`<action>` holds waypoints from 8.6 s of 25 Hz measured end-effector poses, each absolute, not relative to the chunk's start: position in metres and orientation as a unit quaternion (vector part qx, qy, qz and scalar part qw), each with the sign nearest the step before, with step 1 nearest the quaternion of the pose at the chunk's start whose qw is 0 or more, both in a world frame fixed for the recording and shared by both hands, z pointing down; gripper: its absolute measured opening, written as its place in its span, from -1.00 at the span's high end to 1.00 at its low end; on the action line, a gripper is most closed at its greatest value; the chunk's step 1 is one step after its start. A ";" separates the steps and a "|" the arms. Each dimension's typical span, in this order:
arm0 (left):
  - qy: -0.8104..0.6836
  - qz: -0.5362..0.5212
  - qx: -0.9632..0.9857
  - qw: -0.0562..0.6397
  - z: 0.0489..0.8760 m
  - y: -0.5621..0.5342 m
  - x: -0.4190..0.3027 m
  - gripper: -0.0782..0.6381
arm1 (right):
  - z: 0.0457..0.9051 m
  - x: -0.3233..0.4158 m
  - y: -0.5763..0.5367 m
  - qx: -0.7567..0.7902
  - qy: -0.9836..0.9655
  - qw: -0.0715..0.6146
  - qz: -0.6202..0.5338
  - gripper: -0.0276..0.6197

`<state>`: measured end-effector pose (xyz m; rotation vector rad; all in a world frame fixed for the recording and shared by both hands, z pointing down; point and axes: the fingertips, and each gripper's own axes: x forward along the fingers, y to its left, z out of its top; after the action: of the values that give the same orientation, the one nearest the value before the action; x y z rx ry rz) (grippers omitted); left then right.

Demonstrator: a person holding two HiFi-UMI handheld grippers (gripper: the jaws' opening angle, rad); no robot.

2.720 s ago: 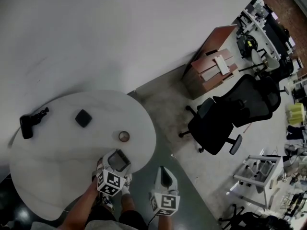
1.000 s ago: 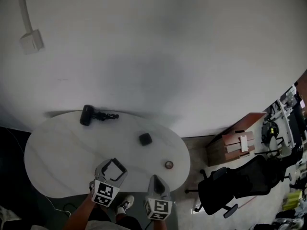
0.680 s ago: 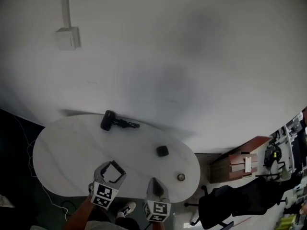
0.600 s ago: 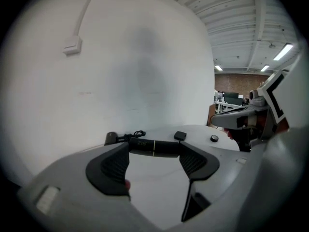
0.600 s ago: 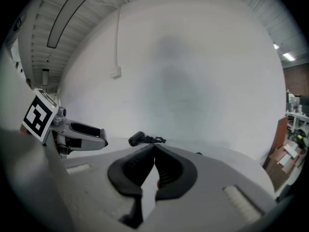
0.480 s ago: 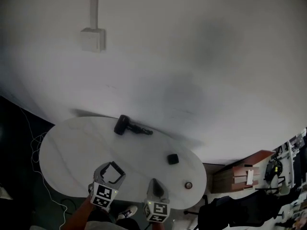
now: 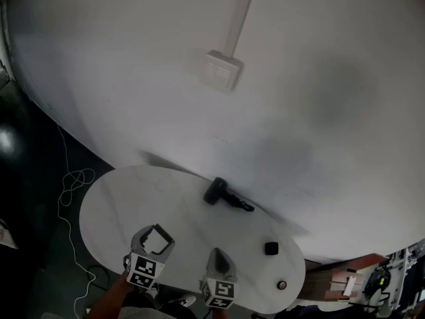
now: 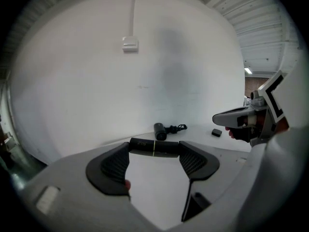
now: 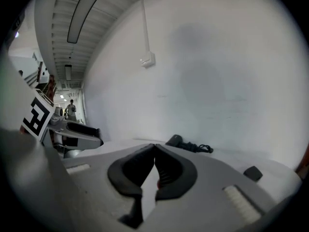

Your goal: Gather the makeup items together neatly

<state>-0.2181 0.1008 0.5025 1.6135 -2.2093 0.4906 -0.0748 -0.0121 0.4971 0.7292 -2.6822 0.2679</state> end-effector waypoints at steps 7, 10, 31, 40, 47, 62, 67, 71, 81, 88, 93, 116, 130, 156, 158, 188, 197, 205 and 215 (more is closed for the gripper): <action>-0.818 0.163 0.513 0.203 0.523 0.159 -0.285 -0.16 | 0.511 -0.152 0.029 0.195 -0.959 0.190 0.084 0.90; -0.826 0.152 0.499 0.215 0.533 0.176 -0.307 -0.16 | 0.523 -0.175 0.043 0.177 -0.960 0.200 0.082 0.90; -0.866 0.140 0.383 0.291 0.660 0.272 -0.425 -0.16 | 0.643 -0.308 0.117 0.058 -0.954 0.275 0.106 0.90; -0.856 0.156 0.366 0.329 0.703 0.279 -0.447 -0.16 | 0.669 -0.326 0.130 0.036 -0.947 0.296 0.118 0.90; -0.849 0.157 0.374 0.340 0.712 0.274 -0.450 -0.16 | 0.670 -0.326 0.128 0.038 -0.945 0.301 0.125 0.90; -0.854 0.150 0.384 0.318 0.690 0.269 -0.447 -0.23 | 0.658 -0.320 0.121 0.046 -0.948 0.291 0.121 0.90; -0.869 0.143 0.382 0.280 0.649 0.261 -0.447 -0.23 | 0.632 -0.318 0.108 0.058 -0.954 0.274 0.110 0.90; -0.877 0.133 0.395 0.238 0.603 0.244 -0.443 -0.23 | 0.601 -0.311 0.090 0.076 -0.960 0.252 0.096 0.90; -0.868 0.096 0.468 0.133 0.486 0.173 -0.405 0.07 | 0.506 -0.263 0.041 0.159 -0.966 0.193 0.067 0.90; -0.835 0.088 0.533 0.107 0.445 0.126 -0.348 0.26 | 0.460 -0.204 0.008 0.234 -0.959 0.150 0.057 0.90; -0.816 0.089 0.564 0.090 0.427 0.108 -0.305 0.42 | 0.438 -0.155 0.000 0.272 -0.952 0.131 0.046 0.90; -0.761 0.105 0.636 0.072 0.418 0.079 -0.225 0.74 | 0.425 -0.068 -0.002 0.355 -0.927 0.112 0.046 0.90; -0.639 0.115 0.758 0.066 0.430 -0.012 -0.086 0.74 | 0.442 0.087 -0.034 0.504 -0.852 0.120 0.073 0.90; -0.556 0.200 0.799 0.112 0.550 -0.203 0.127 0.68 | 0.544 0.282 -0.185 0.529 -0.814 0.165 0.174 0.90; -0.538 0.219 0.803 0.130 0.571 -0.213 0.134 0.37 | 0.559 0.287 -0.194 0.525 -0.814 0.172 0.183 0.90; -0.469 0.356 0.782 0.205 0.711 -0.289 0.141 -0.21 | 0.646 0.312 -0.263 0.521 -0.790 0.204 0.249 0.90; -0.481 0.338 0.780 0.213 0.707 -0.290 0.140 -0.19 | 0.647 0.308 -0.261 0.518 -0.793 0.207 0.246 0.90; -0.515 0.301 0.777 0.203 0.679 -0.284 0.121 -0.19 | 0.635 0.293 -0.256 0.511 -0.801 0.207 0.235 0.90; -0.578 0.254 0.756 0.173 0.620 -0.247 0.057 -0.19 | 0.600 0.236 -0.236 0.479 -0.832 0.197 0.198 0.90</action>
<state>0.0568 -0.2475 0.6203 2.1431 -1.6404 0.7214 0.2364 -0.2364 0.5999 1.3416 -2.3305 0.5540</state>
